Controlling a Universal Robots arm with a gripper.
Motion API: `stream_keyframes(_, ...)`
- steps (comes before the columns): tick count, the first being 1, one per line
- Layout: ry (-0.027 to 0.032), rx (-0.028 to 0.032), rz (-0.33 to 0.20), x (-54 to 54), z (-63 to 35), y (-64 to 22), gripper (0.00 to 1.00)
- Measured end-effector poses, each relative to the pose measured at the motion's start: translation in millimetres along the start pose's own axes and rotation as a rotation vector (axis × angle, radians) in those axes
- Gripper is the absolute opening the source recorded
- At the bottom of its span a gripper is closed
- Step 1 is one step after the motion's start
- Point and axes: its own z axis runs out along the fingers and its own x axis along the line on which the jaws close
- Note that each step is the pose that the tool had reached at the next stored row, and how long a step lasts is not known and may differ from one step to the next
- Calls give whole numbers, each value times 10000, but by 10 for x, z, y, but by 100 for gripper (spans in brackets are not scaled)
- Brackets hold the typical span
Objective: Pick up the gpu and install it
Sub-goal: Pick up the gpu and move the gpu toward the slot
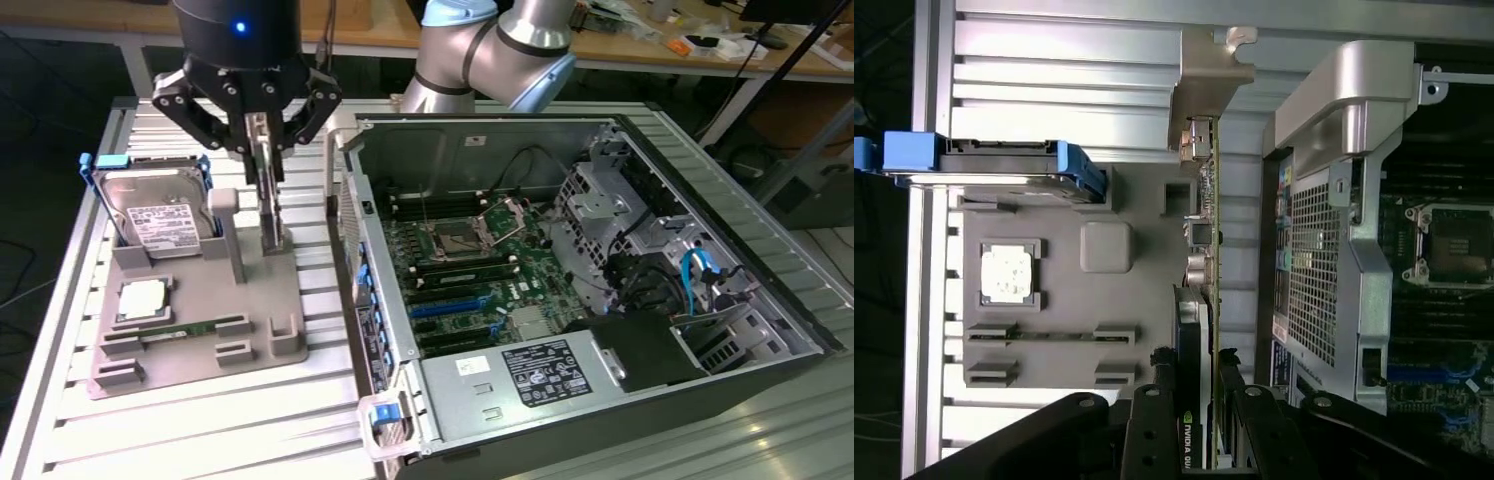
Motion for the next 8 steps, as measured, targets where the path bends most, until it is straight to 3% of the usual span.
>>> stream_keyframes(8,1,3,0,-7,-230,28,27)
